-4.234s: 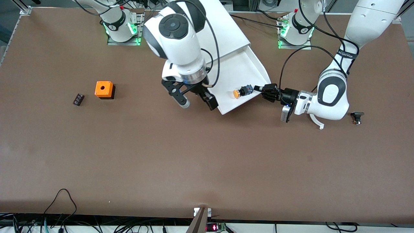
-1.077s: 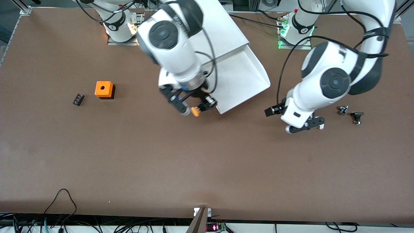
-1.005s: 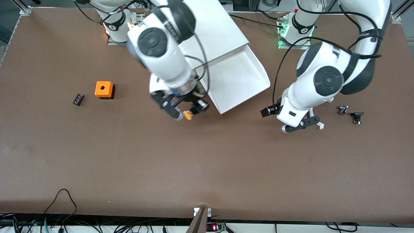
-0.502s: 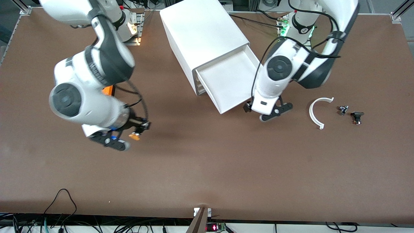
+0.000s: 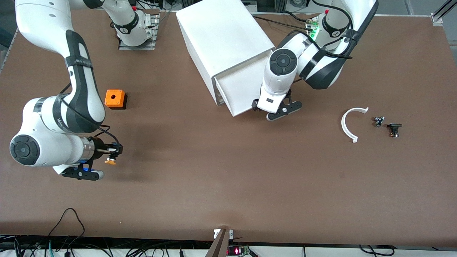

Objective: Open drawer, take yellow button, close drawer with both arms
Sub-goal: 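Lift the yellow button out with the right gripper, then place the yellow button on the table with the right gripper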

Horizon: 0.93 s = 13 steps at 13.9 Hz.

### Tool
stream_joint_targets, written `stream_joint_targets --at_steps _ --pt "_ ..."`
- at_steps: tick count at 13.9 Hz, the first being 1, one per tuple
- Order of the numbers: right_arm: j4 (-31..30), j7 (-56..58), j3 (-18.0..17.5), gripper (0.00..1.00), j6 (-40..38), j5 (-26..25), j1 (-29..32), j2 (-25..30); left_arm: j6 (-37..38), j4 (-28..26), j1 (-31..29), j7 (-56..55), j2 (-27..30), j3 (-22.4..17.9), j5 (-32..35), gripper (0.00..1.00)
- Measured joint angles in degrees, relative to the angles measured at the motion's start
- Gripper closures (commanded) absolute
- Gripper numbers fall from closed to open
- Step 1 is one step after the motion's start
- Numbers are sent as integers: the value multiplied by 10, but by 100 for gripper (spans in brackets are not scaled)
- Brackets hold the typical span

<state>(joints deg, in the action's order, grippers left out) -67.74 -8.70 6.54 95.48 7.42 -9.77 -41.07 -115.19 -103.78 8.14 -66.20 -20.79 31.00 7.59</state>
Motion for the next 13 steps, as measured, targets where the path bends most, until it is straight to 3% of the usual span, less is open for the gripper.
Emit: stream_joint_targets --at_steps 4,8,12,13 --pt "-102 75 38 100 109 0 1 1 11 -2 -1 -6 0 25 -19 0" --pt "-210 101 42 100 222 0 1 2 13 -13 -1 -34 0 55 -20 0" --pt "-237 106 44 100 249 0 1 2 15 -18 0 -69 0 84 -51 0" --pt "-242 106 44 93 258 0 1 2 15 -19 0 -71 0 87 -59 0"
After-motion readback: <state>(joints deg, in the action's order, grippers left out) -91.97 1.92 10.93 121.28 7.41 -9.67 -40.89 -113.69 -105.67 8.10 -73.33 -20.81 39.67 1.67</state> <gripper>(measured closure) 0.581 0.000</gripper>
